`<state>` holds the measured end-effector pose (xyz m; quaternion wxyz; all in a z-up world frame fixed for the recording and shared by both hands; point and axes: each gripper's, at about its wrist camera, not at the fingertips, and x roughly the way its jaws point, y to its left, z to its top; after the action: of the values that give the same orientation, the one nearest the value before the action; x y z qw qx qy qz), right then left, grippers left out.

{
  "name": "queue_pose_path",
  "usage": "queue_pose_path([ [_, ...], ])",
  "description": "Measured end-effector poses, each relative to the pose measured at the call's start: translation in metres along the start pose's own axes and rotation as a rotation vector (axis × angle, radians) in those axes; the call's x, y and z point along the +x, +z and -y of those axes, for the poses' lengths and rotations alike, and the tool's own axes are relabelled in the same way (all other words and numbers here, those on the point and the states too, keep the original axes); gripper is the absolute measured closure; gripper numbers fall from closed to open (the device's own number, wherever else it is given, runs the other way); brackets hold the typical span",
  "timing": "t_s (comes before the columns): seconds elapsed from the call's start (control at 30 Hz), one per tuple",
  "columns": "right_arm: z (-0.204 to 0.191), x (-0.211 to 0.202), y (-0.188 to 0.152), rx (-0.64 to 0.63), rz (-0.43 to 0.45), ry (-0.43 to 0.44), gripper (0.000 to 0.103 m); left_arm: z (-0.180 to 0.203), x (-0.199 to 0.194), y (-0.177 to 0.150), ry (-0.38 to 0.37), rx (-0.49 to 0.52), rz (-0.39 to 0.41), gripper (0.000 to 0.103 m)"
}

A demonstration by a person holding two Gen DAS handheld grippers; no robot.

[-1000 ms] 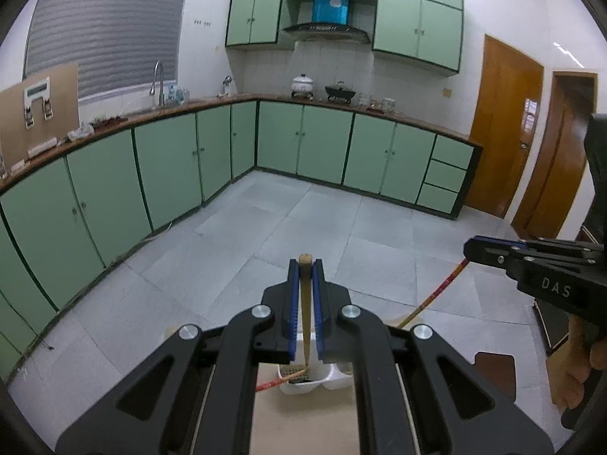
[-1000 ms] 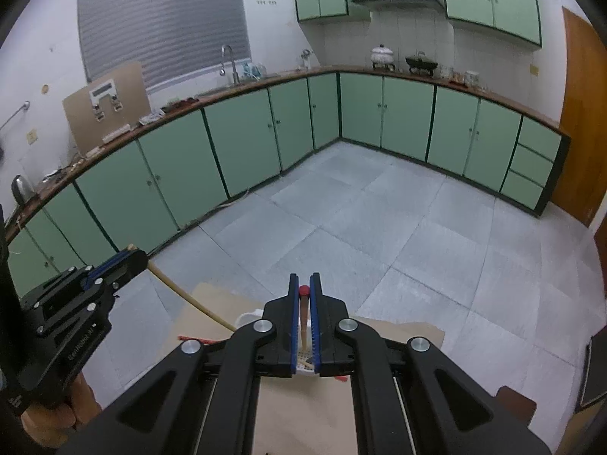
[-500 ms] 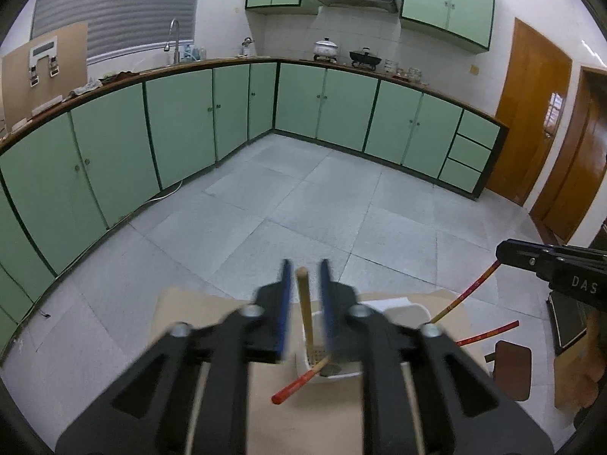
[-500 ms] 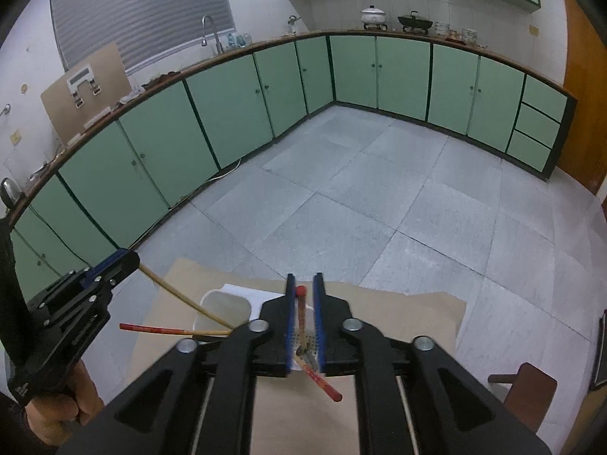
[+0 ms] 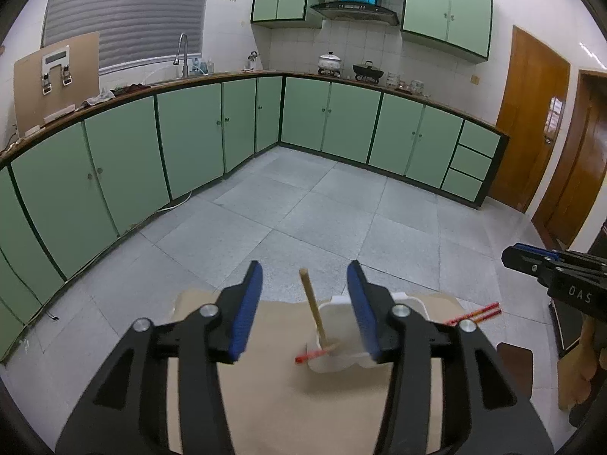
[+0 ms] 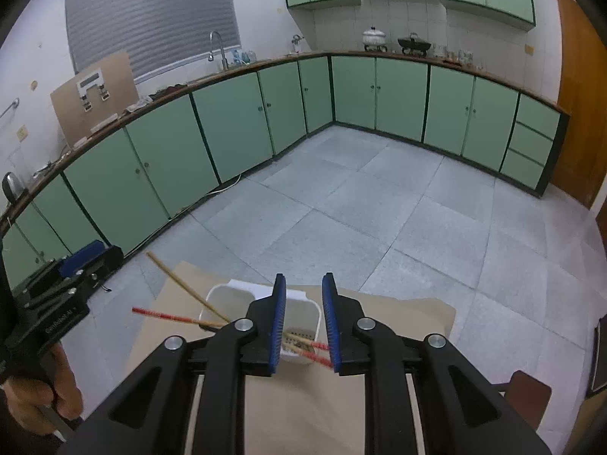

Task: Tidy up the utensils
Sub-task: 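Insert the red chopstick into the holder while the left tool inserts the wooden chopstick, then open both tools and withdraw them from the holder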

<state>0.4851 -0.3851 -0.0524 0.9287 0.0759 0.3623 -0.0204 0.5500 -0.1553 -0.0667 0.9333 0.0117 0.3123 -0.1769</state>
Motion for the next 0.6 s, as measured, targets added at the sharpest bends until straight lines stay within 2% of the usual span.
queue_pose_path([
  [0.17, -0.006, -0.025, -0.023, -0.016, 0.041, 0.003, 0.083, 0.001, -0.028, -0.023, 0.012, 0.025, 0.019, 0.051],
  [0.23, -0.009, -0.036, -0.037, -0.018, 0.054, 0.01, 0.083, 0.0, -0.041, -0.034, 0.014, 0.025, 0.022, 0.046],
  [0.37, -0.013, -0.061, -0.074, -0.032, 0.096, 0.007, 0.077, 0.001, -0.07, -0.059, 0.014, 0.019, 0.026, 0.043],
  [0.6, -0.031, -0.105, -0.147, -0.09, 0.17, -0.006, 0.072, 0.013, -0.129, -0.124, 0.0, 0.051, 0.045, 0.036],
])
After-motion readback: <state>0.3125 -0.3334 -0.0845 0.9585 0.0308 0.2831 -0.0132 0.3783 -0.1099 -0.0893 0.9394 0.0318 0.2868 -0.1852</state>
